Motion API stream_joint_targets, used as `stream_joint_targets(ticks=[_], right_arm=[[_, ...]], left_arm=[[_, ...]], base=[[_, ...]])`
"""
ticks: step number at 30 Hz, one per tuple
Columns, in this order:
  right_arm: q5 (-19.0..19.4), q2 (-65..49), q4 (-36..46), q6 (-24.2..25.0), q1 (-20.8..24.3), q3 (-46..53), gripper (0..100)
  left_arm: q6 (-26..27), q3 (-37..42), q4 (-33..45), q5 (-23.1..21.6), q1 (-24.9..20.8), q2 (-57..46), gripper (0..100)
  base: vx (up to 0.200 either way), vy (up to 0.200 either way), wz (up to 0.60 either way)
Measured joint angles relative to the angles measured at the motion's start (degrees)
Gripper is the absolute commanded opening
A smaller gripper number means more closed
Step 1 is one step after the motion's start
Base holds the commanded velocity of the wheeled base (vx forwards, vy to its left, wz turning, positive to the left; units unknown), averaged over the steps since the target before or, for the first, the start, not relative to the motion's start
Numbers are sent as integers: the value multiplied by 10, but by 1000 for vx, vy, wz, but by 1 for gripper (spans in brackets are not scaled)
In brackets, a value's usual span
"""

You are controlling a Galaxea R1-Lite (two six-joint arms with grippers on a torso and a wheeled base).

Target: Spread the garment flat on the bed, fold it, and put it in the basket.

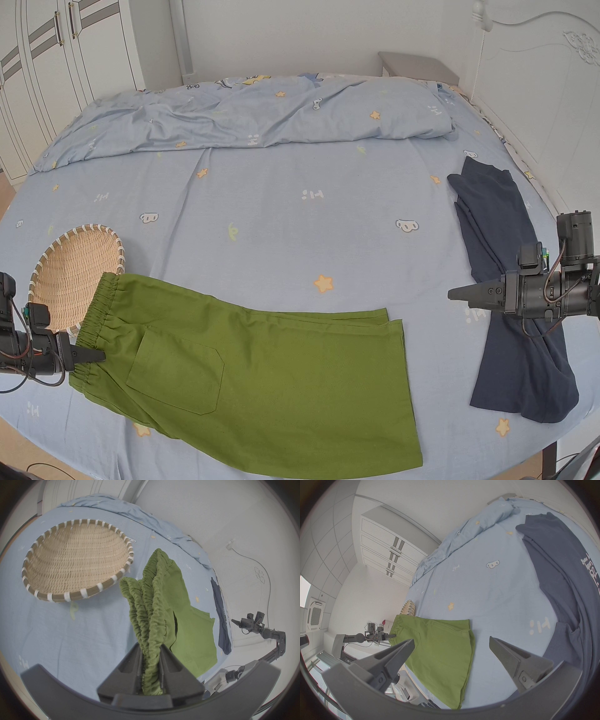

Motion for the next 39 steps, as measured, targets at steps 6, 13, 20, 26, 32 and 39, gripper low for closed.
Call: stream_joint_targets(ticks=[6, 13, 20, 26, 32, 39], right_arm=[[-5, -17, 4, 1, 5, -6, 100], [-13, -35, 5, 3, 3, -7, 100], [-18, -46, 5, 3, 2, -7, 100], [-20, -49, 4, 3, -2, -9, 100], [-21, -46, 2, 3, -7, -11, 100], [-22, -30, -2, 1, -18, -15, 100]], left_arm=[[-3, -47, 75, 14, -71, -25, 0], [-32, -106, 136, 85, -208, -65, 0], [-52, -150, 151, 148, -353, -94, 0], [-61, -187, 146, 210, -473, -92, 0], [-71, -221, 118, 235, -550, -47, 0], [-103, -248, 81, 241, -617, 28, 0]], base=[[0, 0, 0], [0, 0, 0], [0, 0, 0], [0, 0, 0], [0, 0, 0], [0, 0, 0]])
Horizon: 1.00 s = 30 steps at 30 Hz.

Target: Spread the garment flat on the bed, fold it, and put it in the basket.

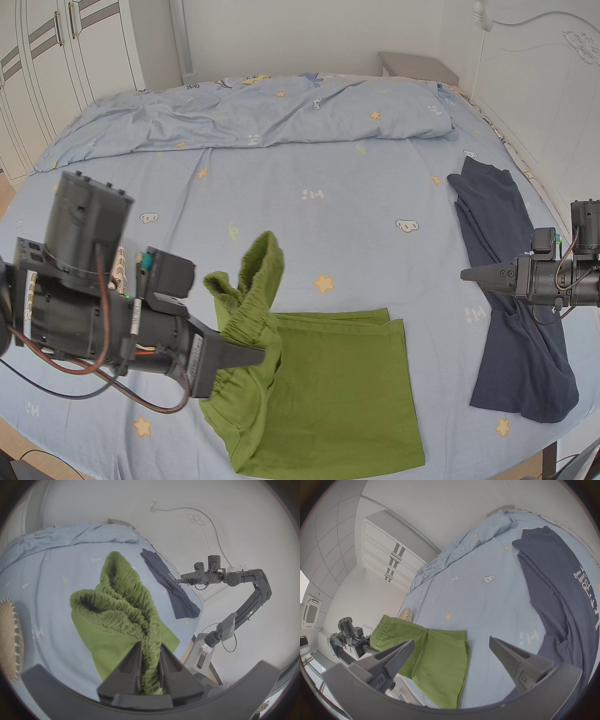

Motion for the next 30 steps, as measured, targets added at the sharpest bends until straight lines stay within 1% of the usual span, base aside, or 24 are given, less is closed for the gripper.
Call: stream_joint_targets(ticks=[6, 12, 17, 22, 27, 30], right_arm=[[0, 13, -1, -2, -6, -3, 100], [0, 27, -7, -2, -8, -3, 100], [0, 33, -7, -1, -8, -3, 100], [0, 36, -7, -1, -8, -2, 100], [0, 37, -7, -2, -7, -2, 100], [0, 37, -7, -1, -7, -2, 100]], left_arm=[[-49, -6, -40, 2, -46, 48, 0], [-91, -5, -86, 2, -78, 79, 0], [-127, -4, -100, 2, -101, 101, 0], [-140, -1, -132, 4, -118, 122, 0], [-154, 12, -194, 6, -133, 139, 0], [-174, 23, -249, 6, -141, 150, 0]], base=[[0, 0, 0], [0, 0, 0], [0, 0, 0], [0, 0, 0], [0, 0, 0], [0, 0, 0]])
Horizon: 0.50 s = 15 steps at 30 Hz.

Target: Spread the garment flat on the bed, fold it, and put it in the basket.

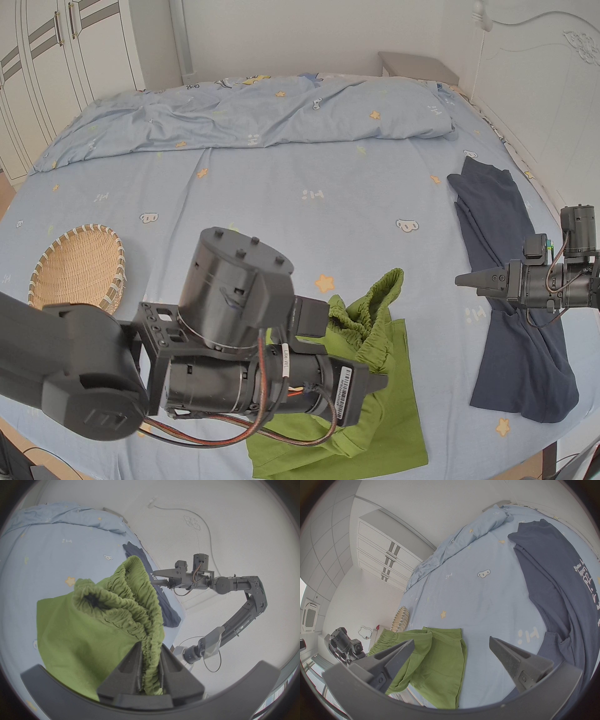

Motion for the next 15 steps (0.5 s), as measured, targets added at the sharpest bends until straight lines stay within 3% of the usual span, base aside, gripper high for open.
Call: stream_joint_targets(ticks=[5, 15], right_arm=[[0, 0, 0, 0, 0, 0, 100], [0, 0, 1, 0, 1, 1, 100]], left_arm=[[-21, 26, -59, 2, -6, 16, 0], [-20, 37, -36, 17, -2, 37, 0]], base=[[0, 0, 0], [0, 0, 0]])
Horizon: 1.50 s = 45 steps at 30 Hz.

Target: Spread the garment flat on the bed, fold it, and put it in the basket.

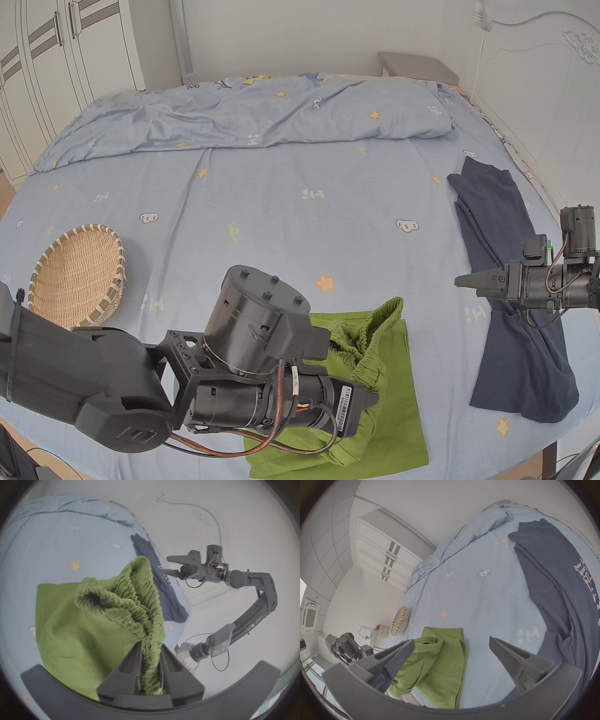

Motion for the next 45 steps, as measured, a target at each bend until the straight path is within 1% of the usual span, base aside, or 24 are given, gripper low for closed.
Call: stream_joint_targets(ticks=[2, 3, 6, 10, 16, 21, 23, 25, 27, 30, 32, 34, 37, 41, 45], right_arm=[[0, 0, 0, 0, 1, 0, 100], [0, 0, 0, 0, 1, 0, 100], [0, 0, 0, 0, 2, 1, 100], [0, 0, 0, 0, 3, 1, 100], [0, 0, 0, 0, 3, 1, 100], [0, 0, 0, 0, 4, 1, 100], [0, -1, 1, 1, 5, 1, 100], [1, -3, 2, 2, 5, 1, 100], [1, -7, 3, 2, 6, 1, 100], [1, -16, 4, 3, 7, 1, 100], [1, -24, 7, 4, 9, 1, 100], [2, -33, 11, 4, 12, 1, 100], [2, -46, 14, 4, 19, 2, 100], [3, -65, 17, 8, 31, 5, 100], [3, -80, 17, 14, 41, 8, 100]], left_arm=[[5, -2, 8, 8, 3, 0, 0], [9, -4, 9, 13, 5, 0, 100], [11, -6, 8, 20, 5, 0, 100], [8, -10, -16, 32, 4, 2, 100], [2, -10, -33, 35, 2, 3, 100], [-16, -5, -32, 33, 18, 0, 100], [-22, 5, -33, 27, 41, -5, 100], [-26, 19, -34, 12, 73, -11, 100], [-28, 36, -38, -19, 112, -16, 100], [-29, 72, -48, -98, 179, -24, 100], [-27, 98, -62, -140, 219, -26, 100], [-21, 124, -88, -170, 258, -23, 100], [-11, 158, -155, -191, 295, -4, 100], [-4, 195, -235, -204, 308, 38, 100], [-4, 222, -317, -206, 287, 84, 100]], base=[[0, 0, 0], [0, 0, 0], [0, 0, 0], [0, 0, 0], [0, 0, 0], [0, 0, 0], [0, 0, 0], [0, 0, 0], [0, 0, 0], [0, 0, 0], [0, 0, 0], [0, 0, 0], [0, 0, 0], [0, 0, 0], [0, 0, 0]])
